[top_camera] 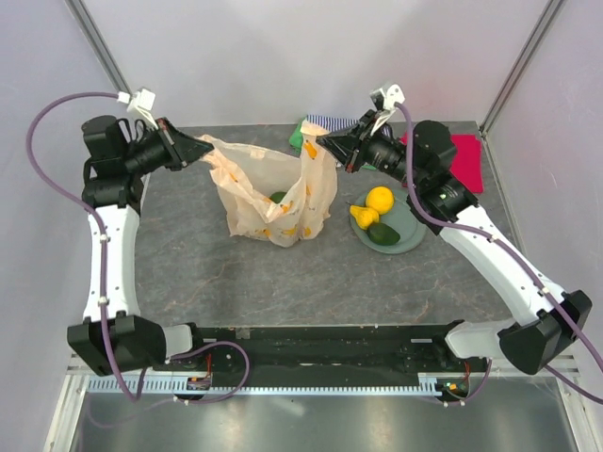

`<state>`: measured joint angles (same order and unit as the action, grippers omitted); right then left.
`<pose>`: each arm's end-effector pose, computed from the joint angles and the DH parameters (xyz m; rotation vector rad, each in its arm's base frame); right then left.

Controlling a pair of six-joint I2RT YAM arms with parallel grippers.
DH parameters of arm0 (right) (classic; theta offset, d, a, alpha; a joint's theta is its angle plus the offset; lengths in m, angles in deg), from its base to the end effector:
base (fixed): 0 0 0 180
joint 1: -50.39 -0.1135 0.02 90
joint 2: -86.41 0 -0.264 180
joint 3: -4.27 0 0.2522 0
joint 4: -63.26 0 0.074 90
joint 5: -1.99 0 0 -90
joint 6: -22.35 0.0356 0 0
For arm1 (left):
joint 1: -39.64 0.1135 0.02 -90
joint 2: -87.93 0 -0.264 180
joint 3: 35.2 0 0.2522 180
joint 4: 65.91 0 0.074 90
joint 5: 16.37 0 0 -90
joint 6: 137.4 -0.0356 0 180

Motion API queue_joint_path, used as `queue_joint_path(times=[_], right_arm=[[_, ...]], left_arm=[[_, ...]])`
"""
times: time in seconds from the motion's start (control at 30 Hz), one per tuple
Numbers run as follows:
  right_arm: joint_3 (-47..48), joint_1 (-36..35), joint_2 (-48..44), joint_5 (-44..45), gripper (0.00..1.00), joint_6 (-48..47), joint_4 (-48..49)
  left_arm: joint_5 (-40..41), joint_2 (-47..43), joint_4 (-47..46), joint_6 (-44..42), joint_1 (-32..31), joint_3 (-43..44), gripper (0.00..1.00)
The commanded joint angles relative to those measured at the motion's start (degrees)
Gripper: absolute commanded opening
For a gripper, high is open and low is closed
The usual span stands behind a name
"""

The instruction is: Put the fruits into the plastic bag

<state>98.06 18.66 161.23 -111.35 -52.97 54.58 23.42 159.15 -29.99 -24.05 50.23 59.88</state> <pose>0.2429 0.1668 0.4693 -0.5625 1.3632 0.9475 0.2609 0.0209 0.4452 0.1188 1.7940 -0.9339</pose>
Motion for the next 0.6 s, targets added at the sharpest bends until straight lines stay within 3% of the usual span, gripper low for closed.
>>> queue_joint_path(times=[0.0,0.03,0.13,0.17,0.23,0.37,0.57], right_arm=[[-3.9,0.1,1.6,2.3,0.0,-1.1,-1.4],[-4.5,0.1,2.5,1.8,0.0,-0.2,-1.2],[-6.4,0.1,4.7,-1.2,0.0,1.9,0.2],[-6.8,0.0,5.1,-1.8,0.0,3.2,0.9],[-7.9,0.1,5.8,-2.4,0.0,4.0,1.6],[-9.0,0.1,5.6,-1.6,0.0,5.7,3.9],[-8.9,0.1,6.1,-1.5,0.0,6.5,4.4]], left_arm=[[-4.5,2.5,-0.2,0.8,0.5,-4.5,0.02],[-4.0,2.7,0.0,0.2,0.6,-5.3,0.02],[-2.6,2.1,0.0,-1.9,0.5,-8.0,0.27],[-2.6,0.9,0.0,-2.4,0.4,-8.9,0.52],[-0.9,-1.7,0.0,-4.6,0.2,-10.0,0.79],[5.9,-10.7,-3.5,-6.3,-0.7,-14.9,0.91],[14.5,-21.9,-9.1,-8.8,-5.2,-24.6,0.93]])
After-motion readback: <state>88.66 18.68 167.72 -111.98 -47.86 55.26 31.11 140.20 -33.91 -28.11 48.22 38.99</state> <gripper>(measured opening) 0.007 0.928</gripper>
